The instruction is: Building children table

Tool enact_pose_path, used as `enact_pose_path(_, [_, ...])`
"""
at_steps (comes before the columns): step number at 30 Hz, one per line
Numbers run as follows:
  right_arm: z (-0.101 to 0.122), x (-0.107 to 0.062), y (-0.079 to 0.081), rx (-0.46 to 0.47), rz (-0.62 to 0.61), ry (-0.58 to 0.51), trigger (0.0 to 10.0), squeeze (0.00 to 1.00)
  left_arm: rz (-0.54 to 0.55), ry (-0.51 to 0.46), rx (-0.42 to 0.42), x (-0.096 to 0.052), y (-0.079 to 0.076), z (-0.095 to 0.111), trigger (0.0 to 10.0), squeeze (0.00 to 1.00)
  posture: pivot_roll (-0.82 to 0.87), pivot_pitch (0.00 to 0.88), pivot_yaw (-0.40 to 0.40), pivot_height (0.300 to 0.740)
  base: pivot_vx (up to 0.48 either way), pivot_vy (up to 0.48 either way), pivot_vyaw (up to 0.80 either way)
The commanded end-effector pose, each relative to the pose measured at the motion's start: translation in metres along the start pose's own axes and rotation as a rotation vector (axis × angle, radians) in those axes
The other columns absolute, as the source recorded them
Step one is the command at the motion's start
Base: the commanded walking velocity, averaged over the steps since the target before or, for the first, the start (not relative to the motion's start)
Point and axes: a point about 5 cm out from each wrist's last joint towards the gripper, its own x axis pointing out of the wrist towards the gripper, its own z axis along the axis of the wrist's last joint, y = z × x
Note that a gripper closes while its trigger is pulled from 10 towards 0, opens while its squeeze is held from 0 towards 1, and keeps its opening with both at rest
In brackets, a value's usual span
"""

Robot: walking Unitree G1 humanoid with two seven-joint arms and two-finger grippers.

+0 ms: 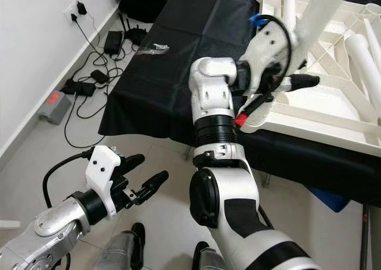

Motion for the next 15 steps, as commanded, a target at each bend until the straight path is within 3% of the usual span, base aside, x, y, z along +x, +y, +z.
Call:
enact_pose_path(1, [-0.046,0.009,-0.016,-0.174,-0.074,0.112,10.0,0.00,-0.003,0.023,-0.014,-0.001,-0.002,-0.007,10.0,0.00,0.20,0.356,-0.003,0.740,0.000,0.000,0.00])
enact_pose_path(7, [-0.060,0.006,-0.025,-0.219,-0.069,0.098,10.0,0.00,0.000,0.021,-0.012,-0.001,-0.002,-0.006,10.0,0.00,0.20,0.352,-0.003,0.740,0.000,0.000,0.00])
enact_pose_path(15, [-0.043,0.011,-0.009,-0.237,-0.014,0.046,10.0,0.00,0.000,0.018,-0.011,0.000,-0.003,-0.005,10.0,0.00,0.20,0.348,-0.007,0.740,0.000,0.000,0.00])
